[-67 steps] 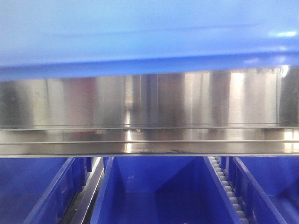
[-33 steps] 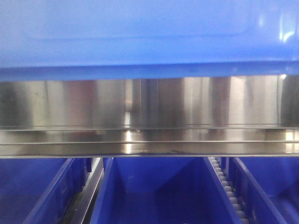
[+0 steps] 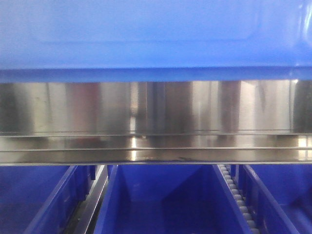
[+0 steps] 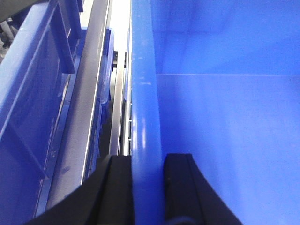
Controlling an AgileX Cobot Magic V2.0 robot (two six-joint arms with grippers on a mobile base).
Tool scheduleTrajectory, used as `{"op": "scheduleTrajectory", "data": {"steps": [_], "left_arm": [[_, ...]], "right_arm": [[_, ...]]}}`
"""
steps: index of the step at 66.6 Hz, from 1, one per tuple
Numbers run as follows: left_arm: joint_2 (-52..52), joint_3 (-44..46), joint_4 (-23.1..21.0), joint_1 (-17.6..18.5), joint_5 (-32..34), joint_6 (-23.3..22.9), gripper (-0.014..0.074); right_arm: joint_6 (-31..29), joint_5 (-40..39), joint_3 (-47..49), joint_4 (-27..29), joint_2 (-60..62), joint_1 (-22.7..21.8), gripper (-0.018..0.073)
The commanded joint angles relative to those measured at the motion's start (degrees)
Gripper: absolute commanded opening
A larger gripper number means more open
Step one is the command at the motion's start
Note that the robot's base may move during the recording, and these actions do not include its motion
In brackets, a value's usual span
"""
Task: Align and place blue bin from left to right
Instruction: 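Lift the gripped blue bin and pull it off the shelf toward the robot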
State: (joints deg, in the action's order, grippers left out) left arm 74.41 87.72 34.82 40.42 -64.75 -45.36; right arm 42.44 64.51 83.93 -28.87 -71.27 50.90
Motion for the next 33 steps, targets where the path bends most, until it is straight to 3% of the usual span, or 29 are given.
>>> {"op": "scheduleTrajectory", "data": {"steps": [1,33], "left_arm": [[-1.05,0.62,1.80,0.63,4.22,0.57,-0.0111],[-1.05,0.62,3.54,0.63,4.36,0.57,-0.0111]], "right_arm": [[-1.04,-3.35,0.58,-2.96,1.21,0.21,-0.0078],[-1.05,-3.59,0.58,-2.96,1.21,0.21,-0.0078]]}}
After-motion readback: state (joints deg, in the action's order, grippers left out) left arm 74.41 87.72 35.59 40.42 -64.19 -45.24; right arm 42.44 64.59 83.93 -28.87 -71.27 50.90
